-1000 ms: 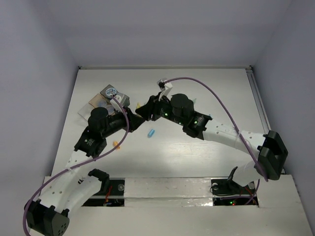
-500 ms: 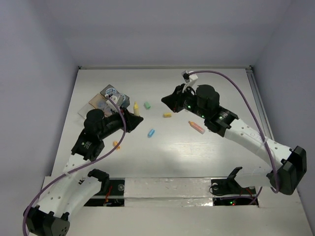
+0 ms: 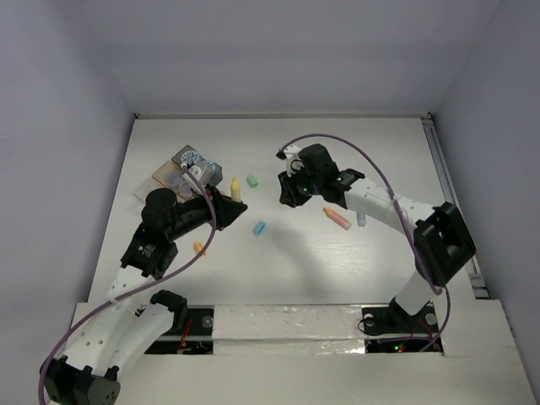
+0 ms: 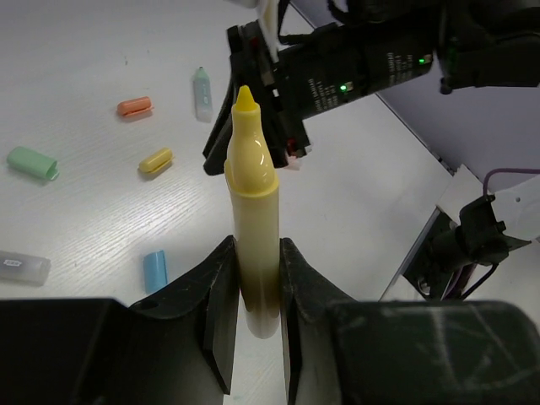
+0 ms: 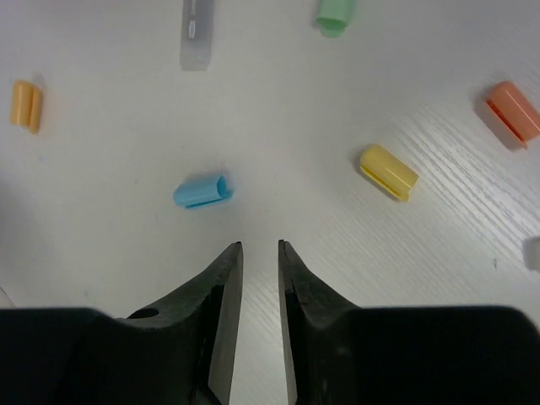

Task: Sort the stationery into containers
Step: Close the pen cap on the pen.

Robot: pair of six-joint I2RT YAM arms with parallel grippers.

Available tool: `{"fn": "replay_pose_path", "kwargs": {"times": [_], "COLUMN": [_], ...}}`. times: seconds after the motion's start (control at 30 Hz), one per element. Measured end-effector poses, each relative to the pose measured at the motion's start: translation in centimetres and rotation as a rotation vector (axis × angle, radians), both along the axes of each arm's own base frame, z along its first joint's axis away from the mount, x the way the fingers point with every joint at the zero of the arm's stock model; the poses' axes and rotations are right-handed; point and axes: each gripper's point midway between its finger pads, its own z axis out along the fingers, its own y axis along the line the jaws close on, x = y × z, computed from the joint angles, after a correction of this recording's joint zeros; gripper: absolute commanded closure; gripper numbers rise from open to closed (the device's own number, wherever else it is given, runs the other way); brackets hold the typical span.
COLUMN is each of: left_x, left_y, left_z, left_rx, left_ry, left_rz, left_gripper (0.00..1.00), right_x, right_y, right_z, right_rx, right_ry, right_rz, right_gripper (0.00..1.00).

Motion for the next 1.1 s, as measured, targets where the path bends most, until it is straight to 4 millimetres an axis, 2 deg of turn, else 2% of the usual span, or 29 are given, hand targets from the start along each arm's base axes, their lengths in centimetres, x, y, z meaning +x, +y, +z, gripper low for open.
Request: {"fn": "replay_pose_path", "kwargs": {"times": [0.13, 0.23, 0.33, 0.43, 0.47, 0.6, 0.7, 0.9, 1.1], "left_x": [-0.4, -0.6, -0.8, -0.8, -0.8, -0.8, -0.7, -0.6, -0.6], "left_y": [-0.2, -0.3, -0.4, -0.5, -0.5, -0.4, -0.3, -0.2, -0.3], "left_z": [0.2, 0.3, 0.4, 0.4, 0.4, 0.4, 0.4, 0.2, 0.1], "left_rx": [-0.005, -0.008, -0.011, -0.011, -0.011, -0.007, -0.004, 0.003, 0.007], "left_ry": [-0.007, -0.01, -0.012, -0.013, -0.013, -0.018, -0.02, -0.018, -0.019], "left_rz": [-0.022, -0.038, -0.047, -0.051, -0.051, -0.049, -0.043, -0.035, -0.036], "left_gripper": [1.0, 1.0, 1.0, 1.0, 1.0, 1.0, 1.0, 1.0, 1.0], "right_x": [0.9, 2.6, 4.3, 5.3, 5.5, 6.2, 6.4, 7.7, 7.8], "right_y": [0.1, 0.4, 0.9, 0.7, 0.6, 0.1, -0.4, -0.6, -1.2], "right_z": [-2.0, -2.5, -3.1, -4.9, -5.6, -8.2, -9.4, -10.3, -11.7], "right_rx": [-0.086, -0.155, -0.215, -0.282, -0.303, -0.38, -0.423, -0.468, -0.507], "right_ry": [-0.007, -0.038, -0.083, -0.07, -0.06, -0.018, 0.003, 0.009, 0.045], "right_rz": [0.117, 0.181, 0.237, 0.287, 0.302, 0.343, 0.365, 0.377, 0.384], "right_gripper": [0.56, 0.51, 0.49, 0.48, 0.44, 0.37, 0.37, 0.37, 0.46]}}
